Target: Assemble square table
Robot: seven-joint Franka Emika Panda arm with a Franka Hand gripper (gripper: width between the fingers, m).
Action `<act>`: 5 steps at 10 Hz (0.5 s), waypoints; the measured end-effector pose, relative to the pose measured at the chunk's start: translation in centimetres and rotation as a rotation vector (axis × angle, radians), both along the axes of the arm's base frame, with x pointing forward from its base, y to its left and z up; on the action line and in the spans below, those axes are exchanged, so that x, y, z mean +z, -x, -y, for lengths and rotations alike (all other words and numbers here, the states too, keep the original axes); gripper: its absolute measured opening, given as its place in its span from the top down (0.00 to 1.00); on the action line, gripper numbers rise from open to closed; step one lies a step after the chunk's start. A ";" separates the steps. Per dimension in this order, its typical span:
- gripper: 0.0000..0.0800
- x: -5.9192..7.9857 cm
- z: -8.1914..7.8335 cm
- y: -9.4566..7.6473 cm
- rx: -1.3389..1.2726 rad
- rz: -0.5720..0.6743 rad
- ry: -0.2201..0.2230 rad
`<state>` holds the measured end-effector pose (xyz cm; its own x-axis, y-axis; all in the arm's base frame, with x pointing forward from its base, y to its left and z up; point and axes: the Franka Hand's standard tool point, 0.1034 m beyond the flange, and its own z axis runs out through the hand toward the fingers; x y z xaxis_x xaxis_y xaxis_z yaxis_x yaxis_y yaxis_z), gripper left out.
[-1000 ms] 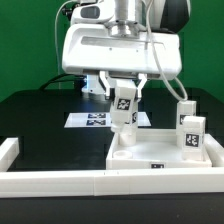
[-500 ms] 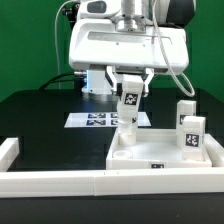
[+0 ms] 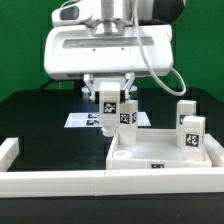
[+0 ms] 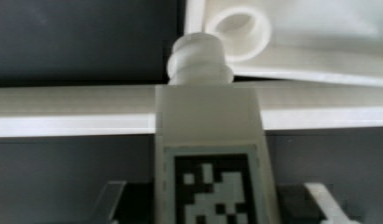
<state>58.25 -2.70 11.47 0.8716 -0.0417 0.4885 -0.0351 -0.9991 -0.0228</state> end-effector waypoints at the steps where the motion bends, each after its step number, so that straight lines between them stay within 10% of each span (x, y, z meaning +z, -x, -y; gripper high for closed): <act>1: 0.64 0.0 -0.1 0.0 0.001 0.000 0.000; 5: 0.64 -0.1 -0.1 0.0 0.000 -0.002 -0.001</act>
Offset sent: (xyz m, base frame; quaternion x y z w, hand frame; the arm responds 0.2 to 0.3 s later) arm 0.0000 0.0000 0.0000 0.0000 0.0000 0.0000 1.0000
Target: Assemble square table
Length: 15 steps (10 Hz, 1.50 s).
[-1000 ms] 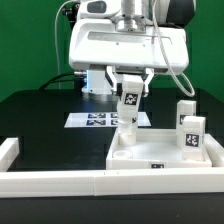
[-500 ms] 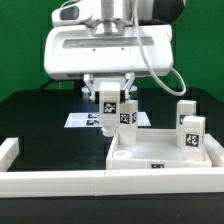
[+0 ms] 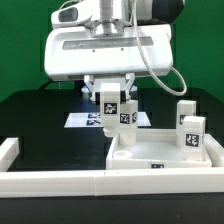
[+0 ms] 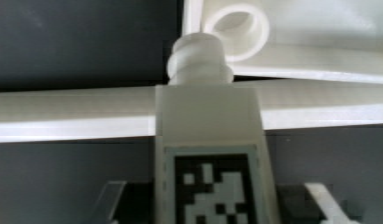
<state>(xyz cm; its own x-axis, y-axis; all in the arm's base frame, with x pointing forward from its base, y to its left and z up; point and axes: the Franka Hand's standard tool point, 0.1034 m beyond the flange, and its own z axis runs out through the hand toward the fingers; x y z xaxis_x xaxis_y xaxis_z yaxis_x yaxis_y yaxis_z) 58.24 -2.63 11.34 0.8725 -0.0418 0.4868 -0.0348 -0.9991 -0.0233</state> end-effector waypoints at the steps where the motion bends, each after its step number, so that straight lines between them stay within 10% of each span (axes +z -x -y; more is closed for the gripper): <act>1: 0.64 -0.4 -0.2 -0.1 0.002 -0.001 -0.002; 15: 0.64 -4.0 -1.7 -1.0 0.003 0.060 0.012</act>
Offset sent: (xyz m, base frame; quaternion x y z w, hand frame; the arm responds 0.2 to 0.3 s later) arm 0.0229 0.0106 -0.0034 0.0058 0.0185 -0.0036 0.9998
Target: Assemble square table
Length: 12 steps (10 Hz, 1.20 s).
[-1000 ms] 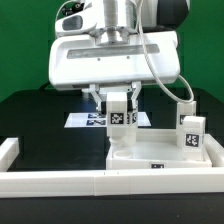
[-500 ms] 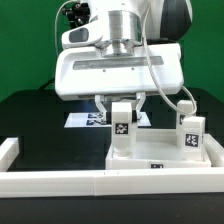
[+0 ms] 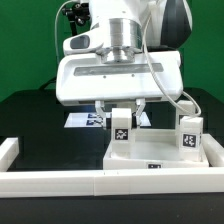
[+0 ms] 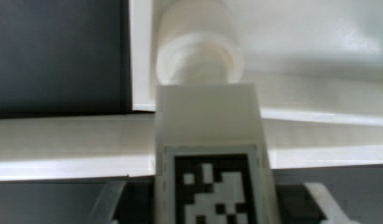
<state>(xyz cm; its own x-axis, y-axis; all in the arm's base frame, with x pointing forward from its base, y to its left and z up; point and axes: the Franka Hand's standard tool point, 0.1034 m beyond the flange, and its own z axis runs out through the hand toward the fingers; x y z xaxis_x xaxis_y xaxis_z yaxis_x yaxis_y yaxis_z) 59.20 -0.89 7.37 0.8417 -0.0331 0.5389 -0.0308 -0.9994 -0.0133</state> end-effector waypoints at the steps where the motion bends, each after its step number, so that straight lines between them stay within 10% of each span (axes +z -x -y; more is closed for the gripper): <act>1: 0.64 0.0 -0.4 0.1 -0.019 0.011 -0.003; 12: 0.64 -0.1 -0.7 0.1 -0.036 -0.020 -0.011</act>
Offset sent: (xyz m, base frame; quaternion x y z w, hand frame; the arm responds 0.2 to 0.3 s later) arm -0.0077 -0.0068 -0.0012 0.0090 0.0432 0.0342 0.9984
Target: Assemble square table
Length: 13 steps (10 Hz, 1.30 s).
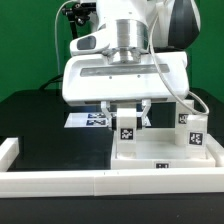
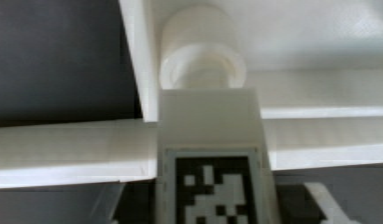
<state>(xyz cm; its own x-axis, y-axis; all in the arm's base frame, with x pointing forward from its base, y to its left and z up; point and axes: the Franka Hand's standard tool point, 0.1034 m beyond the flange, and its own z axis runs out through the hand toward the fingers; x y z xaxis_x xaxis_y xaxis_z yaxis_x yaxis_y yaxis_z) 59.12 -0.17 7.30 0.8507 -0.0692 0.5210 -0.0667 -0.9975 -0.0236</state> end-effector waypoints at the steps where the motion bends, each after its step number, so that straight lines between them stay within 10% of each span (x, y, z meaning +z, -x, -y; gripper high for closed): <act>1: 0.64 0.1 0.3 0.1 -0.009 0.026 0.009; 7: 0.64 -1.0 0.3 1.6 -0.054 -0.021 -0.030; 10: 0.24 -1.0 0.2 1.6 -0.053 -0.027 -0.032; 13: 0.19 -1.0 0.2 1.6 -0.053 -0.028 -0.033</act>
Offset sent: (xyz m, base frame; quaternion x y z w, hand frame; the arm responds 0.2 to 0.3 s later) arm -0.0264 0.0051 -0.0113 -0.0023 0.1179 0.1004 0.9879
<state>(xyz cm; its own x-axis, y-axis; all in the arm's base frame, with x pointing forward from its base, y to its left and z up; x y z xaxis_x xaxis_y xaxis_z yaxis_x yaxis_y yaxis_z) 57.53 -0.38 6.25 0.8595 -0.1308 0.4941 -0.1202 -0.9913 -0.0534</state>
